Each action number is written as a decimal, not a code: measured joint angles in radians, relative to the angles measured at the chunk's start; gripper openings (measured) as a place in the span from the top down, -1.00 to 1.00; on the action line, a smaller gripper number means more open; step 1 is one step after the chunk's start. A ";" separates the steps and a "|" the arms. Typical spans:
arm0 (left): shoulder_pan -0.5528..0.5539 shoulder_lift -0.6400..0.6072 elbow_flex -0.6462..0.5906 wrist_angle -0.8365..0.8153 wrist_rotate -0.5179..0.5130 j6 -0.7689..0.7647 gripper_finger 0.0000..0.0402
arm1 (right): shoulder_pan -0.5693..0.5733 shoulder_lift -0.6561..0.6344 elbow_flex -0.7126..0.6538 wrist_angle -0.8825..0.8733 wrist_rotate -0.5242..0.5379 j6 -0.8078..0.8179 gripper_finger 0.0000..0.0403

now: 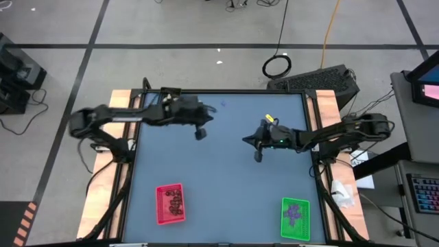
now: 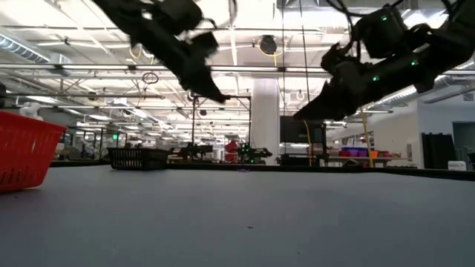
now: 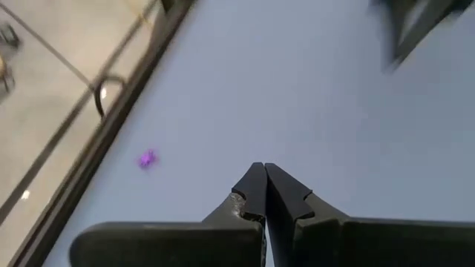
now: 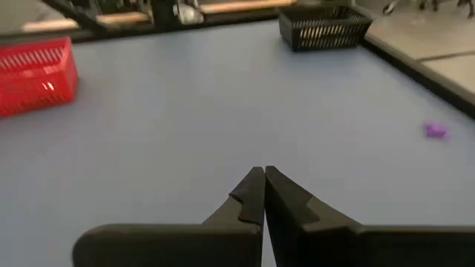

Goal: Sort Halloween decoration
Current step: Put the violet spider toy into the green bin

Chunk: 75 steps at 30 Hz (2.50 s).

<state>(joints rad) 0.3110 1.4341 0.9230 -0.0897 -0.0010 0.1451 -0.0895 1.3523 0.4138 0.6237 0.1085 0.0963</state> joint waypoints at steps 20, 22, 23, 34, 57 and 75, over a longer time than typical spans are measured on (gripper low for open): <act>0.229 0.570 0.536 -0.279 0.103 0.055 1.00 | 0.009 -0.130 -0.061 -0.012 0.026 -0.001 1.00; 0.250 0.622 0.581 -0.302 0.103 0.044 1.00 | 0.009 -0.129 -0.061 -0.013 0.026 -0.001 1.00; 0.261 0.647 0.604 -0.311 0.104 0.037 1.00 | 0.009 -0.129 -0.061 -0.013 0.026 -0.001 1.00; 0.330 0.781 0.759 -0.370 0.158 -0.001 0.64 | 0.009 -0.129 -0.061 -0.013 0.026 -0.003 1.00; 0.304 0.787 0.863 -0.582 0.017 0.732 0.40 | 0.009 -0.129 -0.060 -0.012 0.022 -0.021 1.00; 0.302 0.870 0.940 -0.624 0.044 0.856 0.40 | -0.030 -0.129 -0.029 0.029 -0.029 -0.122 1.00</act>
<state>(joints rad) 0.6132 2.3044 1.8626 -0.7136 0.0430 1.0009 -0.1197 1.2235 0.3846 0.6525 0.0795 -0.0261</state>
